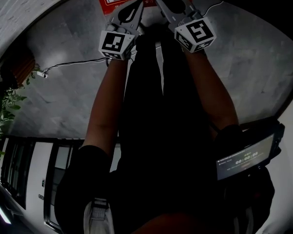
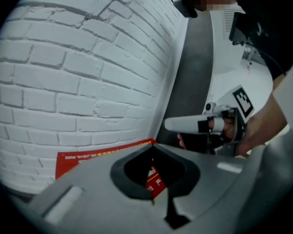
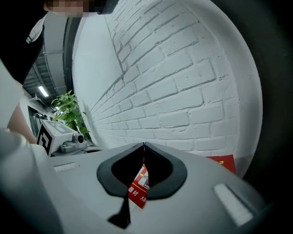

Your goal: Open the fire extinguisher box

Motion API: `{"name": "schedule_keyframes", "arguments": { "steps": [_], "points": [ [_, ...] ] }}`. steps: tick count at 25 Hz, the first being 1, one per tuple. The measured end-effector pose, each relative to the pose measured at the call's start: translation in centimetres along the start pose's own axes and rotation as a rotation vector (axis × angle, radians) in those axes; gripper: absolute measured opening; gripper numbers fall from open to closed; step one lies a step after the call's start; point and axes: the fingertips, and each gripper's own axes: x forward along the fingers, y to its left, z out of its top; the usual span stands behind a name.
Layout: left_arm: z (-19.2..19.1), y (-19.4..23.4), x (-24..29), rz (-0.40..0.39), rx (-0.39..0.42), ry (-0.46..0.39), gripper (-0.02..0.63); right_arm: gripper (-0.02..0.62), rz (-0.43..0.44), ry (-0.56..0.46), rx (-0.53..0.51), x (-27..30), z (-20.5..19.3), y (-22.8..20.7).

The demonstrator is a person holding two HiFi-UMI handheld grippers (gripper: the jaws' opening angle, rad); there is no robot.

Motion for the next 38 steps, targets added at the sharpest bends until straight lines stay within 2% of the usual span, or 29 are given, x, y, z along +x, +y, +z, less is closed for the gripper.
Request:
{"name": "schedule_keyframes", "arguments": {
  "steps": [3,7,9,12,14,21,26,33,38],
  "points": [
    [-1.0,-0.3,-0.2,0.016,-0.121,0.000,0.002,0.009,0.002,0.001,0.004,-0.5,0.5,0.3],
    [-3.2,-0.2,-0.6,0.044,-0.400,-0.049,0.002,0.009,0.008,-0.001,0.007,-1.0,0.6,0.4],
    [-4.7,0.9,-1.3,0.083,-0.583,-0.111,0.002,0.009,0.019,-0.004,0.005,-1.0,1.0,0.8],
    [-7.1,3.1,-2.6,0.163,-0.863,-0.247,0.002,0.009,0.031,-0.015,0.003,-0.9,1.8,1.3],
    [-8.7,3.9,-3.2,0.208,-0.959,-0.294,0.002,0.009,0.041,-0.020,-0.007,-1.0,2.2,1.6],
    [-12.5,4.7,-4.5,0.259,-1.098,-0.319,0.090,0.009,0.054,-0.004,-0.004,-0.8,2.0,2.2],
    [-14.6,5.1,-4.4,0.298,-1.121,-0.285,0.165,0.009,0.057,0.006,-0.002,-1.2,1.6,2.3],
    [-15.2,6.0,-3.8,0.320,-1.211,-0.351,0.175,0.009,0.046,0.007,0.011,-1.6,1.6,2.3],
    [-14.2,6.6,-3.8,0.288,-1.266,-0.436,0.149,0.009,0.038,0.013,0.018,-1.9,1.4,2.3]
  ]
}}
